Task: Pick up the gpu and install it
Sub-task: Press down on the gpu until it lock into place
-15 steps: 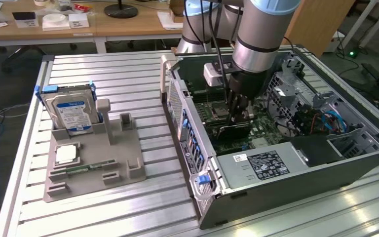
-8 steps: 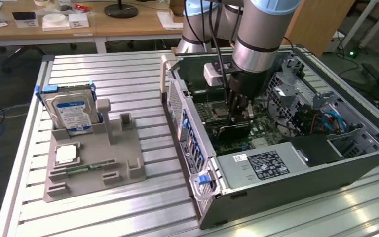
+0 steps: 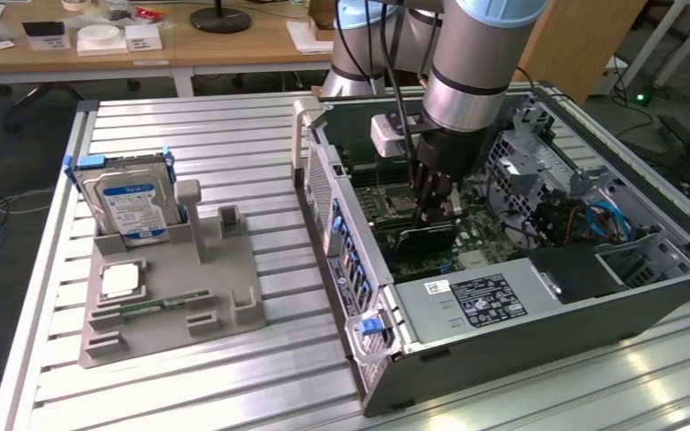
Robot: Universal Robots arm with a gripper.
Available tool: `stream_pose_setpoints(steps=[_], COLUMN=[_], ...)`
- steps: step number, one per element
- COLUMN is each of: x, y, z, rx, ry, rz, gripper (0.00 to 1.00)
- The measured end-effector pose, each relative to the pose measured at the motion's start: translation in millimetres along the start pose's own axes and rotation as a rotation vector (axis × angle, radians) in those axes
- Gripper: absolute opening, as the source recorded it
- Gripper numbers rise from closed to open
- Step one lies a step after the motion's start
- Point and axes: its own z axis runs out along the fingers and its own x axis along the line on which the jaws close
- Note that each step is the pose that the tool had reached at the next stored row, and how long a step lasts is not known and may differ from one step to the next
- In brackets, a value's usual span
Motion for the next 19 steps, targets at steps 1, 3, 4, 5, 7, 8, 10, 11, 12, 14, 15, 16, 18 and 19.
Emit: stream_pose_setpoints(steps=[1, 3, 4, 5, 7, 8, 10, 11, 12, 14, 15, 16, 18, 19], x=[0.0, 0.0, 0.0, 0.0, -0.2, -0.2, -0.2, -0.2, -0.2, -0.1, 0.0, 0.0, 0.1, 0.2], y=[0.0, 0.0, 0.0, 0.0, -0.3, -0.3, -0.3, -0.4, 0.0, 2.4, 4.4, 7.3, 12.9, 14.7], z=[0.0, 0.0, -0.5, -1.8, -7.0, -9.6, -10.0, -10.0, -9.9, -9.0, -8.5, -8.0, -7.2, -7.0], rx=[0.0, -0.0001, -0.0003, -0.0012, -0.0068, -0.0101, -0.0143, -0.0177, -0.0201, -0.0211, -0.0213, -0.0212, -0.0213, -0.0214], ry=[0.0, 0.0, 0.0002, 0.0004, 0.0002, 0.0004, 0.0002, 0.0004, 0.0006, 0.0006, 0.0008, 0.0006, 0.0012, 0.002], rz=[0.0, 0.0, 0.0, 0.0, 0.0, 0.0, 0.0, 0.0, 0.0, -0.001, -0.002, -0.003, -0.006, -0.01], gripper=[0.11, 0.11, 0.11, 0.11, 0.11, 0.11, 0.11, 0.11, 0.11, 0.11, 0.11, 0.11, 0.11, 0.11])
